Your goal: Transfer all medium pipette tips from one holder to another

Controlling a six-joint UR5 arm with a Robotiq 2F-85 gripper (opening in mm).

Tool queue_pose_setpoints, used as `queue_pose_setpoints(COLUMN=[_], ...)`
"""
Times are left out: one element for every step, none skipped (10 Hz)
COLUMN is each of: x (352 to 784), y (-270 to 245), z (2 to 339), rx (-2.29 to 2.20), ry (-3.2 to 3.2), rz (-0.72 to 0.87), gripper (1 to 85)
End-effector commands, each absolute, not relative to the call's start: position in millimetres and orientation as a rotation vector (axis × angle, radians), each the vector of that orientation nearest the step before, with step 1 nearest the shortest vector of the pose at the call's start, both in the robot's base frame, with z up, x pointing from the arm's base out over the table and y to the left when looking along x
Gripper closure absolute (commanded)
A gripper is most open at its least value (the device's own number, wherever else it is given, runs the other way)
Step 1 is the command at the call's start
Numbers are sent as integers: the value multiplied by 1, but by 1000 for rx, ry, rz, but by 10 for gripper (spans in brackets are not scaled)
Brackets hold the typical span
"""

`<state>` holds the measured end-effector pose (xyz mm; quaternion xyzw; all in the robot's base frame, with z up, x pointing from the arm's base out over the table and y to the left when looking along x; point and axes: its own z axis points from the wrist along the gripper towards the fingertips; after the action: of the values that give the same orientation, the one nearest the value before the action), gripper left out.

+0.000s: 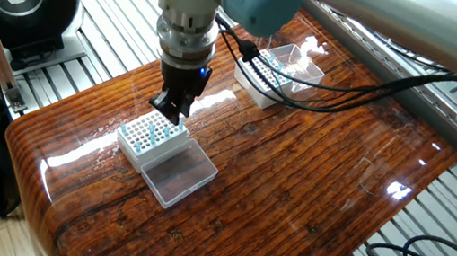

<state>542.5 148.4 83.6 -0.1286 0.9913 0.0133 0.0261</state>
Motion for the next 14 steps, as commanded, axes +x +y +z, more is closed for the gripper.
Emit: queue_pose_setpoints(x=[545, 548, 551, 552, 552, 553, 555, 562, 569, 575, 582, 589, 597, 605], y=[151, 149, 146, 144, 143, 142, 139, 129, 119, 111, 100, 87, 70, 64], z=[107, 114, 120, 126, 133, 141, 153, 163, 172, 177, 176, 175, 171, 169], rx=[-388, -388, -391, -394, -394, -396, -404, -434, -461, -479, -515, -551, -590, -612], ry=[3082, 3084, 3085, 3089, 3094, 3101, 3106, 3097, 3087, 3078, 3062, 3045, 3027, 2999], rz=[76, 81, 84, 90, 98, 105, 108, 78, 45, 31, 25, 4, -34, -63], gripper=[737, 737, 737, 737, 737, 740, 743, 743, 757, 773, 777, 787, 830, 847])
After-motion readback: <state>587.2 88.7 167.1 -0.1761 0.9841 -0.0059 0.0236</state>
